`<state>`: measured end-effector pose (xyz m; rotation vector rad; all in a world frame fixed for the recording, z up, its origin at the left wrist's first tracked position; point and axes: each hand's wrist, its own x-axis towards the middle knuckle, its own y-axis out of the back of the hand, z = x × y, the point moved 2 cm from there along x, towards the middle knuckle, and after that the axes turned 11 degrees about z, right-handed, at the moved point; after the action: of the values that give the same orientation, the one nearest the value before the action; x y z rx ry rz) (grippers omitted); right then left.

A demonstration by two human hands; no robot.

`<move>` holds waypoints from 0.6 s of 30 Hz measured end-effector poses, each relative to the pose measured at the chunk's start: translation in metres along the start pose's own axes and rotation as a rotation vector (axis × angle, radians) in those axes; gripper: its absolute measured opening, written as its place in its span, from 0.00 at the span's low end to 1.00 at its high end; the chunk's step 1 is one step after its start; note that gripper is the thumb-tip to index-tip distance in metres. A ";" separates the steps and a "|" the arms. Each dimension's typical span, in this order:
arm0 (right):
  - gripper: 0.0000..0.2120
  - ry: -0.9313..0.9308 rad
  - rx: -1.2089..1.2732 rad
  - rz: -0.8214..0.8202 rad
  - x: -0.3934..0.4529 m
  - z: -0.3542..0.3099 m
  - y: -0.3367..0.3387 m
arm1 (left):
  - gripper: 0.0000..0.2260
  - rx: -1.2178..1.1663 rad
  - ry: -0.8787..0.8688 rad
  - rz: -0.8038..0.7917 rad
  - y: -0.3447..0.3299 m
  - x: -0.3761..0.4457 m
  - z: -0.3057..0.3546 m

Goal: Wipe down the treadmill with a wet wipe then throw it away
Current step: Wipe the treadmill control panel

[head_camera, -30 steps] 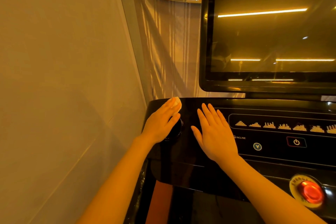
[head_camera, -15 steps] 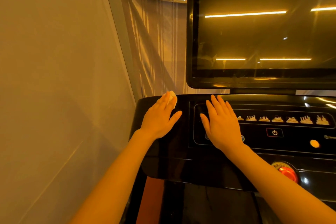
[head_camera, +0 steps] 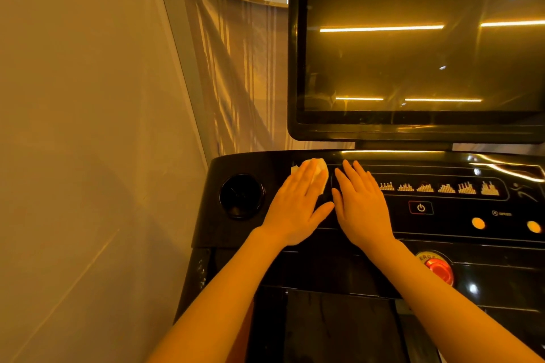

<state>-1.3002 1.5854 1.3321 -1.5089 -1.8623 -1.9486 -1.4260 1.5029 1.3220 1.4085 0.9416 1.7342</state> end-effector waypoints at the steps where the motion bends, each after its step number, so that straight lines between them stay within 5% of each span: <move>1: 0.21 -0.003 0.005 0.010 -0.001 0.001 0.000 | 0.31 -0.064 0.022 0.001 0.001 0.001 0.001; 4: 0.21 -0.033 0.049 0.032 0.000 0.002 0.002 | 0.29 -0.222 0.081 0.091 0.009 -0.001 -0.004; 8: 0.22 -0.049 0.139 0.053 0.009 -0.011 0.002 | 0.29 -0.067 0.210 0.283 0.017 -0.006 -0.028; 13: 0.25 0.067 0.205 -0.016 0.024 -0.043 -0.007 | 0.24 0.157 0.297 0.246 0.012 -0.009 -0.050; 18: 0.26 0.175 0.103 -0.074 0.028 -0.051 -0.025 | 0.21 0.087 0.322 0.287 0.011 -0.009 -0.051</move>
<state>-1.3595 1.5678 1.3423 -1.2164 -1.9350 -1.9127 -1.4756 1.4847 1.3202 1.3986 1.0320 2.2066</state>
